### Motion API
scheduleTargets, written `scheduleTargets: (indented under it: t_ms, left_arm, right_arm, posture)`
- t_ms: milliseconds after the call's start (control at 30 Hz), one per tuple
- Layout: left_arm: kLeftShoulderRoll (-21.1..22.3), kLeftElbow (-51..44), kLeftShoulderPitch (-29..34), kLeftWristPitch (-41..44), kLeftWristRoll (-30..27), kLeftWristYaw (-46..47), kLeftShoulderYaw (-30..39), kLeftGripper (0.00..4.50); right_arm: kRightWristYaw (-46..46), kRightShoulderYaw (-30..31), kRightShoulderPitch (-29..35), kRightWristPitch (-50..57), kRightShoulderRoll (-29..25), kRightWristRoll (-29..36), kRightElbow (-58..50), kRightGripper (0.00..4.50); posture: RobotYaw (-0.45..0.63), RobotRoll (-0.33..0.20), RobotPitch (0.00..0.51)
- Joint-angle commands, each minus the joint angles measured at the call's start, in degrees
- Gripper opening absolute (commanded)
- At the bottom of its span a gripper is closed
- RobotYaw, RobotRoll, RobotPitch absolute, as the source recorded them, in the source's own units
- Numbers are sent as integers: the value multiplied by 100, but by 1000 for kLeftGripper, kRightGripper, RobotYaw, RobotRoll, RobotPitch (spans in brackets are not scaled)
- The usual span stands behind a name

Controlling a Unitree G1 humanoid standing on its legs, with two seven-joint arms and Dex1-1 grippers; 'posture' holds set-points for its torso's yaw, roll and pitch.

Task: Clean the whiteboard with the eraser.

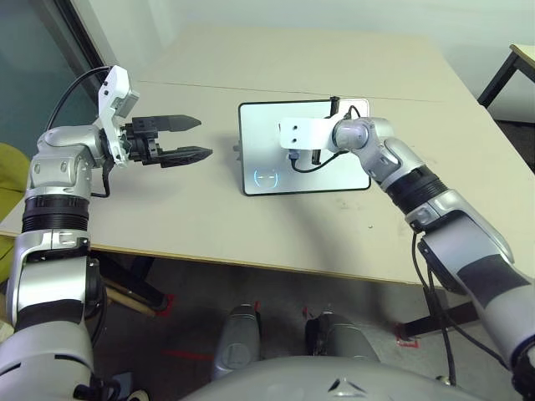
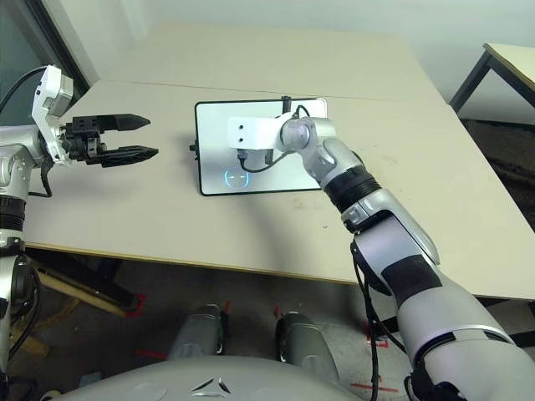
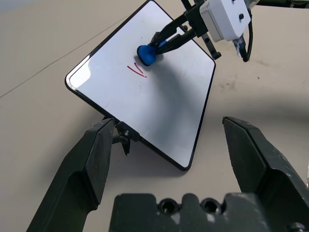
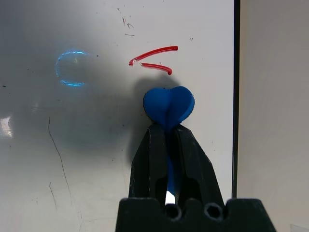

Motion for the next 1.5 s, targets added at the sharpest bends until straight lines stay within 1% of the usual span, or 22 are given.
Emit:
scheduleTargets:
  t_ms: [33,433,633,1167,1367,1500]
  left_arm:
    - [-39,-3,-62,-44,44,-7,-33,4500]
    - [0,-71,7,-31,20,27,16,4500]
    - [-4,-71,3,-28,18,28,14,4500]
    - [-46,-35,-34,-43,27,31,-13,4500]
    - [-29,-49,-17,-34,22,18,-8,4500]
    - [-14,-53,-12,-25,23,9,-7,4500]
  right_arm:
    - [42,57,25,62,114,-36,-19,16]
    - [66,308,-118,-107,656,-210,72,16]
    - [12,321,-233,-176,776,-267,243,16]
    - [-147,117,-392,-271,220,-257,679,16]
    - [-242,67,-498,-295,99,-213,878,16]
    - [-269,58,-500,-302,118,-215,908,16]
  posture:
    - [246,0,0]
    - [261,0,0]
    - [261,0,0]
    - [248,0,0]
    - [249,0,0]
    - [250,0,0]
